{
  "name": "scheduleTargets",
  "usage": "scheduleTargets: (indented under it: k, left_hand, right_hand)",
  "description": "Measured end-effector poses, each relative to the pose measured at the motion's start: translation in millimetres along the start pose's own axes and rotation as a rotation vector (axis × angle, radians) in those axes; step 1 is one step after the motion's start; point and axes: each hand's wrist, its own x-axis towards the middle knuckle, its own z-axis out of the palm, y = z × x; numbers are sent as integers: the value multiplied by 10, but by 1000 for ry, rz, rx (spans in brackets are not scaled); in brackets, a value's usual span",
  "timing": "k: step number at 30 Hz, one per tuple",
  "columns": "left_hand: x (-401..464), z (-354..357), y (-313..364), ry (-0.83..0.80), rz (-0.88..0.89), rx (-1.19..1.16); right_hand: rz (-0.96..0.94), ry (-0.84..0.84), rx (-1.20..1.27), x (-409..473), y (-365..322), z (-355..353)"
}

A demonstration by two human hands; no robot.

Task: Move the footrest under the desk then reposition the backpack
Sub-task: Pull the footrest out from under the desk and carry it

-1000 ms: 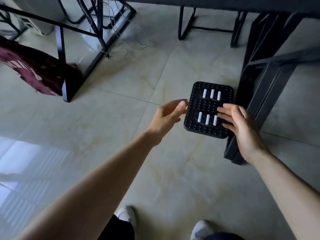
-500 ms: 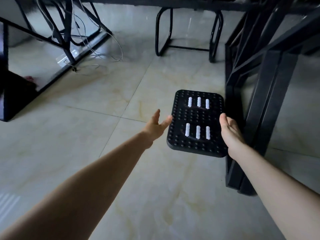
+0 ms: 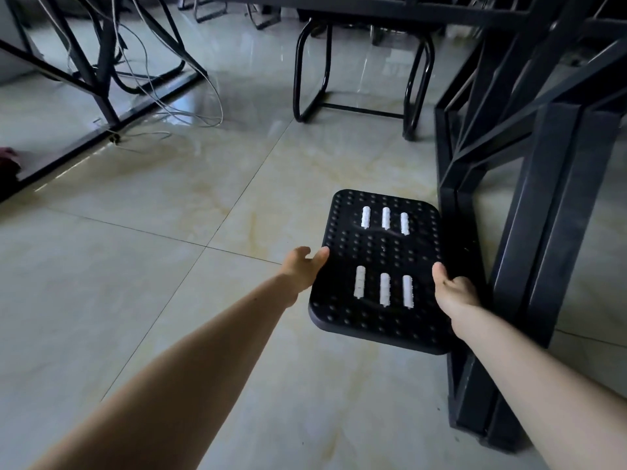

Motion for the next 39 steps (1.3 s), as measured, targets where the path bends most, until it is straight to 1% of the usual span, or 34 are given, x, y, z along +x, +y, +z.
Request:
scheduleTargets:
  k: [2,5,9,15,18,26,30,33,39]
  left_hand:
    - [90,17,-37,-4,-5,55]
    - [118,65,-27,38,8,145]
    - [169,94,-49,68,19,191]
    - [142,23,-104,89,9,169]
    - [95,-71,-138,113,-4,159]
    - [-80,-575,-309,175,-19,59]
    - [-347,-957,-379,198,-69,-5]
    - [-569,-1287,-474,226,-119,-38]
    - [-1043,-2000,-826,358,-192,-128]
  right_hand:
    - [12,18,-3,53,-3,9]
    - [24,29,46,96,14,25]
    - [24,63,101,123,71,45]
    - [-1,94,137,69,89,93]
    - [-6,82,155,35,58,146]
    - [-75,31,108,-214,-67,454]
    - [-98,-71,119,-427,-164,710]
    - [-155,-131,109,-615,-230,945]
    - [-244,-228,30,-1090,-367,1546]
